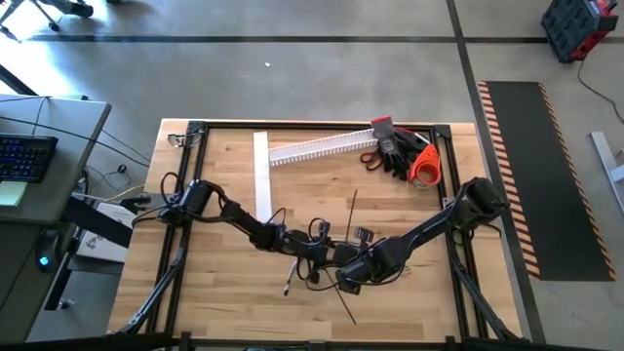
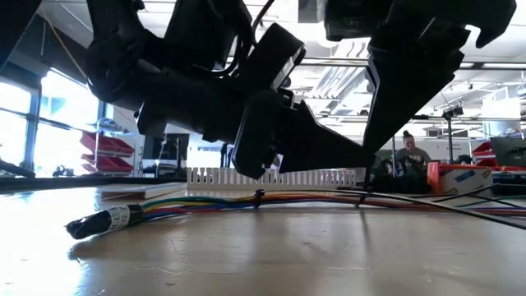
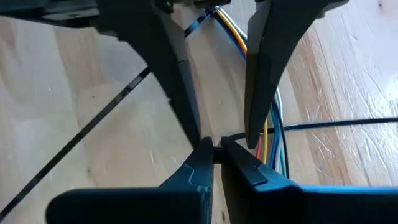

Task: Ziptie cables
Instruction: Wrap the cable wires with the black zip tie

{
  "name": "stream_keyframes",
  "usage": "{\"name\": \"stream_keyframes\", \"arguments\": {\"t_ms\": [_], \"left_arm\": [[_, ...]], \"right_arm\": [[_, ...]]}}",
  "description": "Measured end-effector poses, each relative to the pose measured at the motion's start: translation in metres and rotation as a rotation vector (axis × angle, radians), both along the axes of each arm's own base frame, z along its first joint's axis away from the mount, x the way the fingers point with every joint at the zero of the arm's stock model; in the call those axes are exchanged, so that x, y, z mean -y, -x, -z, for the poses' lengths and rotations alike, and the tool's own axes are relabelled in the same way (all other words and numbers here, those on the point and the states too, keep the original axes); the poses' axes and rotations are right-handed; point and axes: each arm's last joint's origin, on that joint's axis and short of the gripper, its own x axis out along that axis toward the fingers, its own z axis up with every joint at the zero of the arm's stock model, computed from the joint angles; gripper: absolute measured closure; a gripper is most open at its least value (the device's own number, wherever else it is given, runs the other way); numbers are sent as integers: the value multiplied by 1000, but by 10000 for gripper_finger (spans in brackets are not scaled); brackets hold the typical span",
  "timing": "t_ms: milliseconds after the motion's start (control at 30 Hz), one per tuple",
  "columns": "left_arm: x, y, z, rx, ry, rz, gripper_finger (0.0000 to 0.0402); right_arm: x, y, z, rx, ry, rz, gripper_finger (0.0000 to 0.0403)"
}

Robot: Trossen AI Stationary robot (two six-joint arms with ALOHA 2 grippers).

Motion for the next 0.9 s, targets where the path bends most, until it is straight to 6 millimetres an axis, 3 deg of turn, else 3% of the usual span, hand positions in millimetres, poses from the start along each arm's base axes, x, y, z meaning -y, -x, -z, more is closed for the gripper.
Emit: {"name": "stream_keyframes", "arguments": {"t_ms": [267,667,767,900], "left_arm": [[0,0,7,-18,12,6,352],[1,-2,4,3,20,4,378],[2,-1,4,5,15,-2,398],[4,-1,4,4,20,-22,401]], "right_arm": [[1,1,-8,24,-13,2,402],[2,2,-15,54,-14,11,402],[-1,3,-15,61,-14,4,390],[-9,7,-17,76,-10,-22,346]]}}
